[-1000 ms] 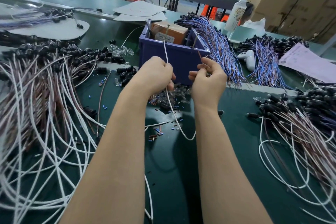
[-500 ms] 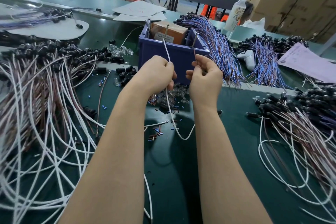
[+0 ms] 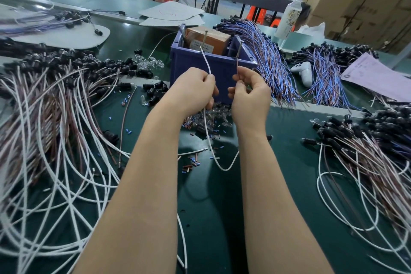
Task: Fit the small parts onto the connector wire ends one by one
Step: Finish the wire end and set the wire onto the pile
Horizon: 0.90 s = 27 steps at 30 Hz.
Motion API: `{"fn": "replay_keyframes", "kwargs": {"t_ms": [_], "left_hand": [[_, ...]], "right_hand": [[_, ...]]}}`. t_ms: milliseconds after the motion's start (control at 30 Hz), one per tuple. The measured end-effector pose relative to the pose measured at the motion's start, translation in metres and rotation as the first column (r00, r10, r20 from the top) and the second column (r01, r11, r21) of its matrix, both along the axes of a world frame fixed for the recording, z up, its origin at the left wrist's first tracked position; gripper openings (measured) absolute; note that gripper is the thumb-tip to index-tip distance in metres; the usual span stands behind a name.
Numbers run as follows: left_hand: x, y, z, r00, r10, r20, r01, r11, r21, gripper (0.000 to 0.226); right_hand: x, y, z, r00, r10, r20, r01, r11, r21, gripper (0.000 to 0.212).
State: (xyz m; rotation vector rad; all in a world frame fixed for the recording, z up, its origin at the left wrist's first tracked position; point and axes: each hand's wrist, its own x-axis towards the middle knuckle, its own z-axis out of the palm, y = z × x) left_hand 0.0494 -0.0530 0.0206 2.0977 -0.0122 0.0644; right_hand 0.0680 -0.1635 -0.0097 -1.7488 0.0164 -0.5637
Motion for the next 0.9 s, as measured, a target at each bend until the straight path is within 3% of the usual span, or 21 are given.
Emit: {"fn": "replay_keyframes", "kwargs": {"t_ms": [133,200,267,300,367,467,533,633,700,800,867,900], "left_hand": [[-0.005,0.018,0.013,0.996,0.064,-0.055,-0.054,0.986,0.159,0.032],[-0.009,0.032,0.02,0.977,0.212,-0.01,-0.203,0.948,0.246,0.026],[-0.014,0.04,0.026,0.908,0.412,0.076,-0.416,0.865,0.281,0.039],[-0.017,0.04,0.029,0.869,0.48,0.117,-0.494,0.835,0.242,0.049],[-0.019,0.035,0.034,0.822,0.517,0.24,-0.557,0.818,0.146,0.056],[-0.018,0.015,0.036,0.902,0.298,0.313,-0.37,0.906,0.204,0.038],[-0.02,-0.004,0.031,0.982,0.015,0.187,-0.074,0.947,0.311,0.027],[-0.021,-0.029,0.013,0.95,-0.289,-0.118,0.308,0.807,0.505,0.032],[-0.02,-0.035,0.007,0.925,-0.32,-0.204,0.38,0.78,0.497,0.034],[-0.02,-0.028,0.013,0.944,-0.319,-0.084,0.328,0.934,0.14,0.029],[-0.022,-0.02,0.027,0.965,-0.258,0.054,0.264,0.944,-0.201,0.032],[-0.022,-0.017,0.034,0.976,-0.193,0.104,0.218,0.894,-0.392,0.034]], "right_hand": [[-0.004,-0.004,0.005,0.989,0.104,-0.103,-0.106,0.994,-0.015,0.023],[-0.005,-0.015,0.011,0.959,0.133,-0.251,-0.188,0.959,-0.21,0.022],[-0.004,-0.036,0.015,0.915,-0.016,-0.402,-0.218,0.82,-0.53,0.025],[-0.005,-0.048,0.017,0.879,-0.114,-0.463,-0.225,0.757,-0.613,0.026],[-0.01,-0.066,0.02,0.791,-0.218,-0.572,-0.267,0.718,-0.642,0.03],[-0.018,-0.072,0.016,0.697,-0.216,-0.683,-0.394,0.681,-0.617,0.028],[-0.018,-0.071,0.012,0.695,-0.207,-0.688,-0.393,0.692,-0.605,0.024],[-0.02,-0.07,0.02,0.787,-0.045,-0.615,-0.331,0.811,-0.483,0.01],[-0.021,-0.069,0.035,0.905,0.094,-0.415,-0.242,0.915,-0.322,0.008],[-0.026,-0.056,0.057,0.987,0.157,-0.044,-0.152,0.983,0.107,0.011],[-0.027,-0.039,0.059,0.977,0.212,0.004,-0.198,0.906,0.375,0.02],[-0.028,-0.027,0.057,0.957,0.289,-0.039,-0.251,0.884,0.396,0.029]]}}
